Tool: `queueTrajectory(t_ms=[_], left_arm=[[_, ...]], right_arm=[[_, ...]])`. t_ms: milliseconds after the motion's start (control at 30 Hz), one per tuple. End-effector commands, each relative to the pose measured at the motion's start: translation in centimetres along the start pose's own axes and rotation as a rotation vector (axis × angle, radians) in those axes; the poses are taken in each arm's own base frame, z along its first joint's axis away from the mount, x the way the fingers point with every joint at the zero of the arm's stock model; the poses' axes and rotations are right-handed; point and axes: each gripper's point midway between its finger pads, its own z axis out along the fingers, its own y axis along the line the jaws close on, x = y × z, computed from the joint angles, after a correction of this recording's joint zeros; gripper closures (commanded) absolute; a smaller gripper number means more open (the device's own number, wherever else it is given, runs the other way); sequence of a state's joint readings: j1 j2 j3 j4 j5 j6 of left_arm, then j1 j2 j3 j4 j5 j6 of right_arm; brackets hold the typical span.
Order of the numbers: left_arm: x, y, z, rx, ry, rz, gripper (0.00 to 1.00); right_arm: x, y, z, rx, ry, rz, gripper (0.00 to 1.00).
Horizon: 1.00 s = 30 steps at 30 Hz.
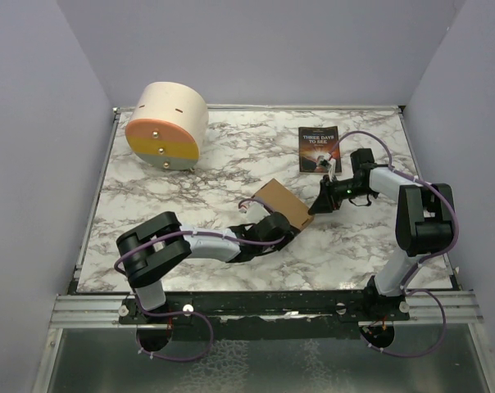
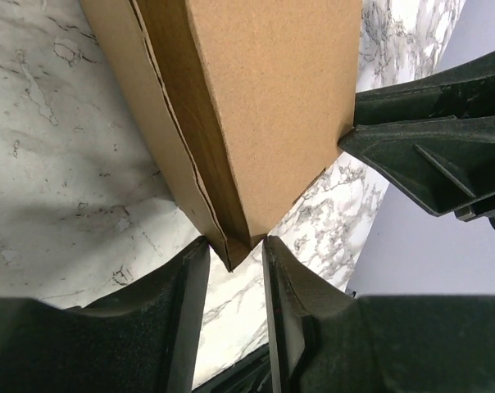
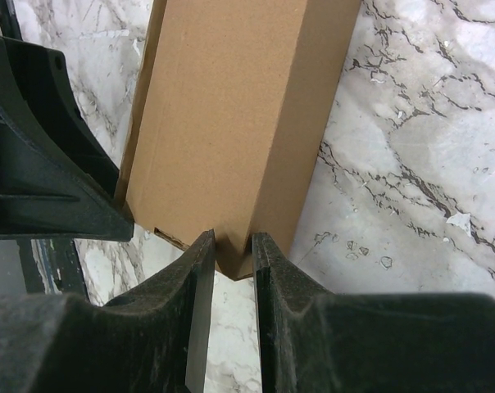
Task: Fold the paper box
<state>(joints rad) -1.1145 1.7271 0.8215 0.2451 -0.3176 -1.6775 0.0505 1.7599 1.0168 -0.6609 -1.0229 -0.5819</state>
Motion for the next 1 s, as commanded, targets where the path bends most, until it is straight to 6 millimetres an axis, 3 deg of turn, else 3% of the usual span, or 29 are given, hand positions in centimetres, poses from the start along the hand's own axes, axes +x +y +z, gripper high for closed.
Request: queueTrajectory(t_ms=[0, 400, 800, 967], left_arm=[[-1.5, 0.8, -0.2, -0.032, -0.048, -0.004, 0.64], [-2.1, 0.3, -1.4, -0.019, -0.067, 0.013, 0.67], [-1.5, -0.2, -1.1, -0.013, -0.047, 0.009, 0.68], [-1.5, 0.2, -0.9, -0.051, -0.056, 0.008, 0.74]], right_arm=[[1.1, 0.5, 0.7, -0.024, 0.029, 0.043, 0.76], [1.3, 0.0, 0.7, -0.001, 0.038, 0.051, 0.75], [1.4, 0.1, 0.8, -0.005, 0.038, 0.053, 0.75], [1.5, 0.2, 1.0, -0.005, 0.045, 0.05, 0.76]])
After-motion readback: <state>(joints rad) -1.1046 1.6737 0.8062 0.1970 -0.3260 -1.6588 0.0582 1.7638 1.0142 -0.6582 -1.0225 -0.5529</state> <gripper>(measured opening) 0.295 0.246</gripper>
